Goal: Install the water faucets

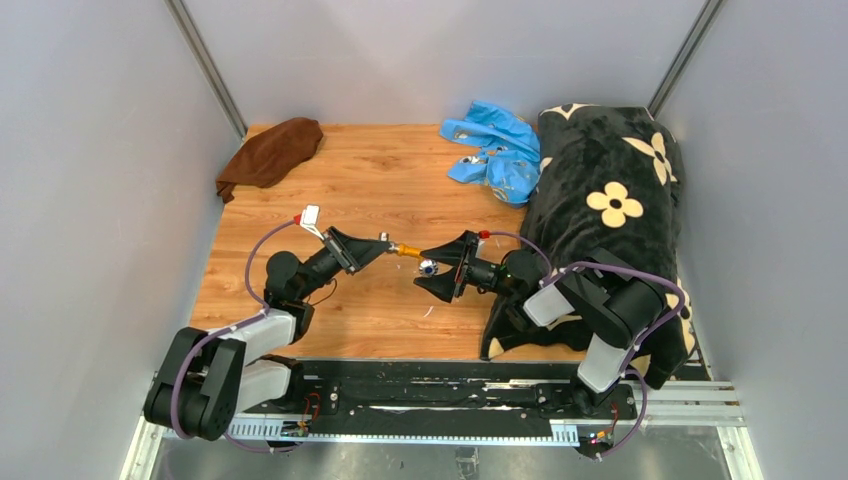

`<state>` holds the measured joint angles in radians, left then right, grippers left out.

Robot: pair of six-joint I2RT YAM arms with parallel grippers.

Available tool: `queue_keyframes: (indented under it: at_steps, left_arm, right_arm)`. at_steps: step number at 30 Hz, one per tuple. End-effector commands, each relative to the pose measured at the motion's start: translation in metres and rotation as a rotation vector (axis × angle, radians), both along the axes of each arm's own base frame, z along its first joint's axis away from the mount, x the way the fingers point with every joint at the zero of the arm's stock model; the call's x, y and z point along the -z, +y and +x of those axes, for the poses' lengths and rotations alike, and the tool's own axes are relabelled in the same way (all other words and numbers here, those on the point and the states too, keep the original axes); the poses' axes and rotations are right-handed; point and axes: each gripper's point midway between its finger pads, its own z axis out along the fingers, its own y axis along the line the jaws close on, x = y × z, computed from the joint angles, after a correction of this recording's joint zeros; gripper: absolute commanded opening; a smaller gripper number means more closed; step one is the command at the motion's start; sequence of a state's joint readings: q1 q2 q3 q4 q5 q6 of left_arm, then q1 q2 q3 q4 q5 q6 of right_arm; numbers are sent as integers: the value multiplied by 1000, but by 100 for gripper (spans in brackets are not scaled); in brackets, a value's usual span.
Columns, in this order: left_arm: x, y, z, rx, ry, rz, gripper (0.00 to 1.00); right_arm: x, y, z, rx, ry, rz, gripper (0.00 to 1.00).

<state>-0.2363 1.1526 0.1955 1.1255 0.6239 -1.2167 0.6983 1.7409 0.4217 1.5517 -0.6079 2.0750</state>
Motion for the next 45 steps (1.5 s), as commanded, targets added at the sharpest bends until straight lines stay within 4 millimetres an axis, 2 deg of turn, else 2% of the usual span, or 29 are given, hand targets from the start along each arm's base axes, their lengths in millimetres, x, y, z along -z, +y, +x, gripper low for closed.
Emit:
queue_keyframes:
  at_steps: [1, 7, 17, 22, 27, 33, 37, 39, 42, 45]
  left_arm:
    - [-13, 4, -1, 3, -48, -37, 0]
    - [-5, 10, 2, -19, -9, -37, 0]
    - [8, 18, 12, -51, 97, -31, 0]
    - [1, 26, 17, -81, 155, -107, 0]
    - [-3, 28, 20, -83, 228, -151, 0]
    - [-3, 28, 21, -64, 360, -137, 0]
    - [2, 31, 20, -94, 452, -98, 0]
    - [-4, 31, 17, -94, 456, -88, 0]
    - [-12, 29, 10, -66, 467, -83, 0]
    - [-20, 26, 3, -33, 485, -110, 0]
  right_arm:
    - [5, -2, -10, -16, -37, -11, 71]
    - [-10, -2, -20, -78, -151, 4, 72]
    - [-31, -4, -52, -235, -368, 27, 73]
    - [-40, -6, -61, -259, -450, 37, 73]
    - [-41, -7, -73, -315, -535, 23, 73]
    - [-60, -8, -84, -370, -759, 10, 74]
    - [-54, -9, -85, -423, -909, -134, 74]
    - [-43, -16, -79, -424, -1015, -321, 74]
    - [-35, -44, -71, -443, -1230, -626, 75]
    - [-34, -62, -58, -391, -1446, -743, 73]
